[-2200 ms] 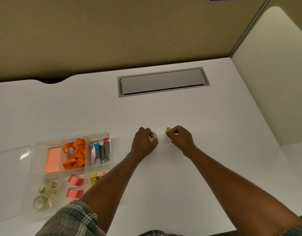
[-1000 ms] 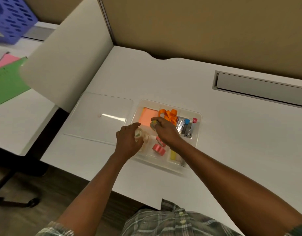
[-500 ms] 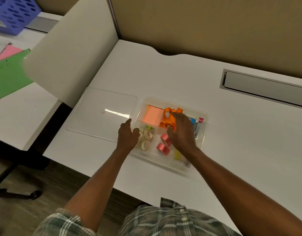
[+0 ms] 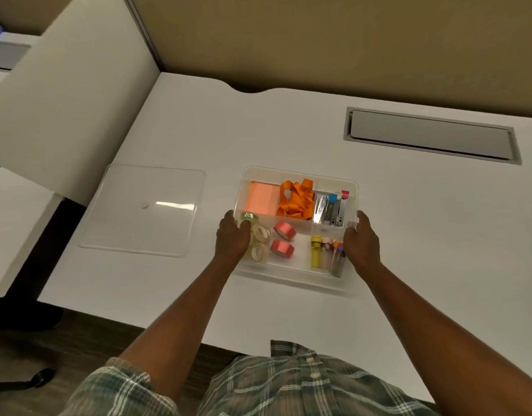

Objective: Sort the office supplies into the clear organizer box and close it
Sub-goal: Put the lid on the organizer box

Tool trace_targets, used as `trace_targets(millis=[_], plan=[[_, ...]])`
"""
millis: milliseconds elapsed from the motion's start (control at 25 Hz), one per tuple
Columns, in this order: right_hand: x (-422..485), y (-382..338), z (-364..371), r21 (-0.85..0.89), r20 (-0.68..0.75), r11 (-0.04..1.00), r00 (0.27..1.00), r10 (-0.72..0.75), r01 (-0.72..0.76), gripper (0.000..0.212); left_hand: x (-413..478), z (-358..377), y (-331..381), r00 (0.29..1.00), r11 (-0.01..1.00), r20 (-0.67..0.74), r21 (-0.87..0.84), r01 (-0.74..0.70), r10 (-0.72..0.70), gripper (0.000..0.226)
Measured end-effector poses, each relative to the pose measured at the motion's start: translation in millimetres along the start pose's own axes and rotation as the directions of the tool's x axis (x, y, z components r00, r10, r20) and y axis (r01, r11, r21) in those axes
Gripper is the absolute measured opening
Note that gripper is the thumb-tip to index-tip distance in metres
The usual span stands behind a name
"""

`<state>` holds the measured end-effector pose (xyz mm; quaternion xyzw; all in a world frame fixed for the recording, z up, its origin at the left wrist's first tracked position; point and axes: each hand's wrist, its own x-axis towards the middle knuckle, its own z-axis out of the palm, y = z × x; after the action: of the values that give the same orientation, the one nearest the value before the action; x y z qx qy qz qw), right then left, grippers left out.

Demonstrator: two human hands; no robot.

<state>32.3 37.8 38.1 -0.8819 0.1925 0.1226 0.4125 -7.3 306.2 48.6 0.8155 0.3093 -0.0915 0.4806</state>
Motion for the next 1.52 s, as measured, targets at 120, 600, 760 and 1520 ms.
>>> trace_targets(millis=[120,600,760,1520], plan=[[7.1,12.0,-19.1,0.012,-0.056,0.999,0.998,0.035,-0.034,0.051,-4.2,23.0,10.1,0.998,0.999,0.059,-0.007,-0.033,0.033,0.054],[5.2,29.7,-26.1,0.034,-0.032,0.998,0.998,0.047,-0.045,0.042,42.1,-47.1,-47.5,0.97,0.79,-0.225,0.61,0.064,0.094,0.035],[5.7,31.1,-26.8,0.041,-0.021,0.996,0.997,0.08,-0.079,0.049,50.9,-54.3,-60.9,0.957,0.769,-0.286,0.622,0.146,0.05,0.033],[-2.0,27.0,-31.1,0.162,-0.031,0.974,0.986,0.166,-0.159,0.062,24.9,-42.7,141.6,0.526,0.586,-0.289,0.564,-0.582,0.8,0.009]])
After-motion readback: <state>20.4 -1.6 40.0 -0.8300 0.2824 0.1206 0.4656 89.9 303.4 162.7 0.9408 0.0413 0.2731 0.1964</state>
